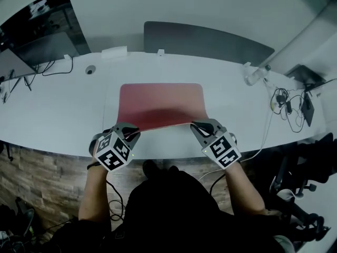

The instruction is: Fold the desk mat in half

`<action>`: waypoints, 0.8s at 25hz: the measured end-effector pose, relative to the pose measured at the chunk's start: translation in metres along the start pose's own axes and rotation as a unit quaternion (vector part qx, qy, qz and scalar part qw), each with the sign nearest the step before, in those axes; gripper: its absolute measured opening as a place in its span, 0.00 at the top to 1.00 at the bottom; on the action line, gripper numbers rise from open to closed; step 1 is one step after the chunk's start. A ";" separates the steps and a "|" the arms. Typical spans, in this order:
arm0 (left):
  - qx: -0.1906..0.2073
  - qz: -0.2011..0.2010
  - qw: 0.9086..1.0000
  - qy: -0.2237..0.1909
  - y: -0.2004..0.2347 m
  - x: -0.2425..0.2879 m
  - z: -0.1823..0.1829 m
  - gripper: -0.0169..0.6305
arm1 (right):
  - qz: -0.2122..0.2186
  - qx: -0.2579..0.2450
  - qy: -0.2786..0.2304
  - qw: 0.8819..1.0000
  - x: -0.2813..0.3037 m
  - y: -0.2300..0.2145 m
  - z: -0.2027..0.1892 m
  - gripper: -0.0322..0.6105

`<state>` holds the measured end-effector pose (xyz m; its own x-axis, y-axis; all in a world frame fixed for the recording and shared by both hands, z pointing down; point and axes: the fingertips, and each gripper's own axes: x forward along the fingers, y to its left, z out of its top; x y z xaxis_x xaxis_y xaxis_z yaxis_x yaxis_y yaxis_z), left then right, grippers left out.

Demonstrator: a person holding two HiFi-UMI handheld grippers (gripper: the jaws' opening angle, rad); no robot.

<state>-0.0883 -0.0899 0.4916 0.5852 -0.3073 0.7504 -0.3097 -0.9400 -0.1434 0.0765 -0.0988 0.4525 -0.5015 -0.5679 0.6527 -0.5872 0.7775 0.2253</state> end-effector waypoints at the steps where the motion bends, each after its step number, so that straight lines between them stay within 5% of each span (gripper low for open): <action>1: 0.003 -0.015 1.000 0.002 -0.005 0.001 -0.003 0.94 | 0.004 0.007 -0.001 1.000 0.000 0.002 -0.002 0.92; 4: 0.016 -0.015 1.000 0.001 -0.011 -0.003 -0.001 0.94 | -0.010 0.016 -0.013 1.000 -0.005 0.002 0.003 0.92; 11: 0.064 0.065 0.995 -0.030 0.015 -0.029 0.030 0.94 | -0.067 -0.004 -0.047 0.997 -0.024 -0.019 0.033 0.92; 20: 0.067 0.114 0.991 -0.032 0.034 -0.024 0.028 0.91 | -0.063 0.018 -0.031 0.997 -0.016 -0.020 0.017 0.92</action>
<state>-0.0923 -0.1186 0.4506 0.5597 -0.5190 0.6460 -0.3400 -0.8547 -0.3922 0.0853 -0.1099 0.4252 -0.4612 -0.6765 0.5741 -0.6689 0.6902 0.2760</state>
